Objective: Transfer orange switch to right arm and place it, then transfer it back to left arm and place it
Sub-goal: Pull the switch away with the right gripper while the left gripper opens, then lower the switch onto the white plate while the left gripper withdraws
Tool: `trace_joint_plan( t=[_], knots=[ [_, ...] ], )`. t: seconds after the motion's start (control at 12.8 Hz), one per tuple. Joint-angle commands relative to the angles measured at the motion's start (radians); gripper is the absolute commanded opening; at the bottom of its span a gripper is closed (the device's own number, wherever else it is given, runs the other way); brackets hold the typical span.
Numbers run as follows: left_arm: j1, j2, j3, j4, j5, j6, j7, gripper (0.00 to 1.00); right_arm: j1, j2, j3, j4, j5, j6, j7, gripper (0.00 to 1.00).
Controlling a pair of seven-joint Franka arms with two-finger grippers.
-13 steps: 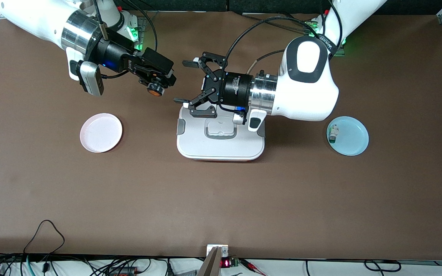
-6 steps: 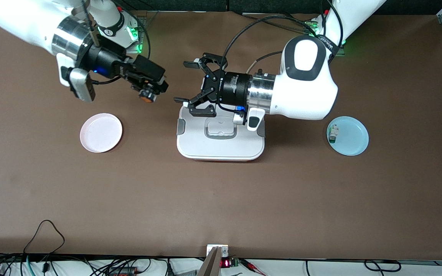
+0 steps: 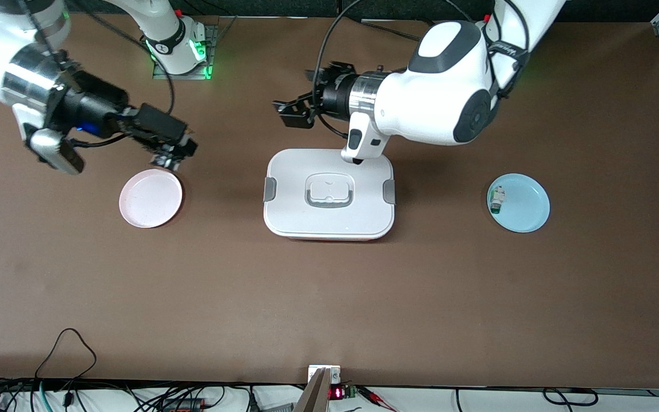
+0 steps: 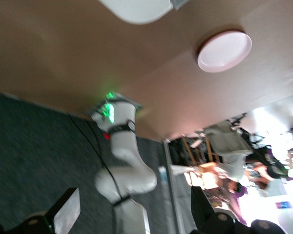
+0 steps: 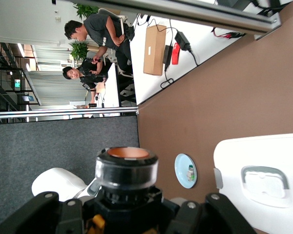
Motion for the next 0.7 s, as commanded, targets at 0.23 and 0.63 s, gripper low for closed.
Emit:
trace_joint_plan(
  t=[0.23,0.63],
  knots=[
    [0.1,-0.01,0.013,-0.045,0.356,-0.121,0.47,1.0,-0.068,0.084,0.007,0.095,-0.109,-0.094,-0.024,0.01],
    [0.124,-0.011,0.014,-0.078,0.705,-0.157,0.642,1.0,-0.108,0.084,0.009,0.014,-0.291,-0.092,-0.064,0.01]
  ],
)
